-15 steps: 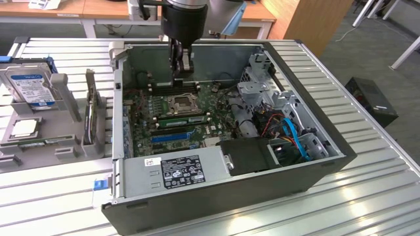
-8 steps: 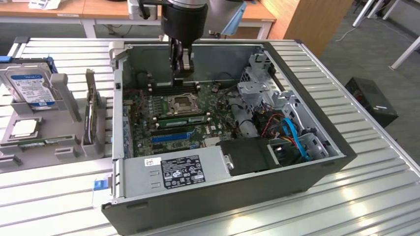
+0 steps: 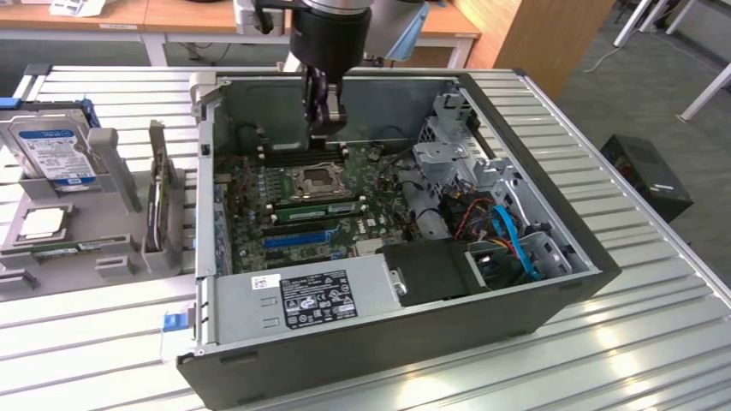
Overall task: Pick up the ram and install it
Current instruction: 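Press down the ram until it locks into place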
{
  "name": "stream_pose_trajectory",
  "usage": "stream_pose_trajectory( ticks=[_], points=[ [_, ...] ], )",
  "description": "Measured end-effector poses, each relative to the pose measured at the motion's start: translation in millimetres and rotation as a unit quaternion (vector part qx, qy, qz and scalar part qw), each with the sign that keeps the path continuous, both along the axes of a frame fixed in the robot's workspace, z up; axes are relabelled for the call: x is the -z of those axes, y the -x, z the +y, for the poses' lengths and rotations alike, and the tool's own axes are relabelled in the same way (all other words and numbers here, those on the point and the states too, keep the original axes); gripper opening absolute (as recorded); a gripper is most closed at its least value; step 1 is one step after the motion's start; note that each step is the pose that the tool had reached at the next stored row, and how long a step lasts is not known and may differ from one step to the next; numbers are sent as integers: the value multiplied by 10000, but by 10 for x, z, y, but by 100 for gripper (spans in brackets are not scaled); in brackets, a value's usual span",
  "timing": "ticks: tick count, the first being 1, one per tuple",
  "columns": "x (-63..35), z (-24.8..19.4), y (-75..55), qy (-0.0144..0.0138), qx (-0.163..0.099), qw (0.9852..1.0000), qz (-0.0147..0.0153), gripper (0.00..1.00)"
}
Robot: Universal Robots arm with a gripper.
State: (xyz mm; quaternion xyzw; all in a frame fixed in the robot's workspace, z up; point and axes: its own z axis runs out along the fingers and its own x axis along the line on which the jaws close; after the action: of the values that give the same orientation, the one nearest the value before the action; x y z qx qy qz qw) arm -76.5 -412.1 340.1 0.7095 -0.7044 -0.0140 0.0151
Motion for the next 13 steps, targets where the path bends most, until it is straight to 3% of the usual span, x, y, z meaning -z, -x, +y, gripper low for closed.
stream_pose_trajectory(
  ticks=[13],
  points=[
    [0, 0, -170, 0, 0, 10000, 0, 10]
  ],
)
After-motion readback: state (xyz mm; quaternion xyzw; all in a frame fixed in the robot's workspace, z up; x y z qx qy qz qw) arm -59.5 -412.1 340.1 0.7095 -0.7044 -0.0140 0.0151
